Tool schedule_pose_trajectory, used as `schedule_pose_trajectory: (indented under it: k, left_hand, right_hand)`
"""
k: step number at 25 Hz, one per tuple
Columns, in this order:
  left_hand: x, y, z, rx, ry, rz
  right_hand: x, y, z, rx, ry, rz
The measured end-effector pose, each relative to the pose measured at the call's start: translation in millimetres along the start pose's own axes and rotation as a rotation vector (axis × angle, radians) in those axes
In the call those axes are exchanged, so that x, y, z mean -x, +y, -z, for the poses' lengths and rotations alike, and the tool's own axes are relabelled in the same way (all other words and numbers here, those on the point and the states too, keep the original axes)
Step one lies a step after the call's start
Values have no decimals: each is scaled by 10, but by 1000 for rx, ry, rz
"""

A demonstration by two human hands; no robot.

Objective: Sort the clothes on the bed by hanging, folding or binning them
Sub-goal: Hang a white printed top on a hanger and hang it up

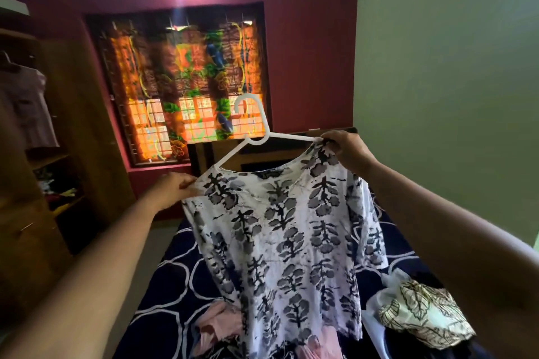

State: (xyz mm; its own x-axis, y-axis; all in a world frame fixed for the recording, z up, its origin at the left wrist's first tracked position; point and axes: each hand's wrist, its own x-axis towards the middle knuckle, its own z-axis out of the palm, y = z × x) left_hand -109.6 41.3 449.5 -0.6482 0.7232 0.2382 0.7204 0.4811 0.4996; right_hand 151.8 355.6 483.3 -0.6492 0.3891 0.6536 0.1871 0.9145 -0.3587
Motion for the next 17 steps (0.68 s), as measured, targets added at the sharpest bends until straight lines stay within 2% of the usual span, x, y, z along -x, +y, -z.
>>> schedule_pose_trajectory:
  k: [5,10,12,14,16,17]
  left_hand:
    - [-54,-25,6,55,132,27]
    - [-175,569,-107,-39,123,-175]
    - [-227,732,-140,17,144,-218]
    - [-274,804,-116,118,220,-242]
    - [-291,851,9,145,272,-264]
    - [-308,867,72,133,270,-266]
  right_hand:
    - [25,-6,117,-31,55,-78]
    - [-12,29,26,-70,22,-85]
    - [11,46,14,-75,37,-87]
    - [44,121,49,-70,126,-91]
    - [85,283,111,-80,175,-182]
    - [116,370,141,-80,128,-249]
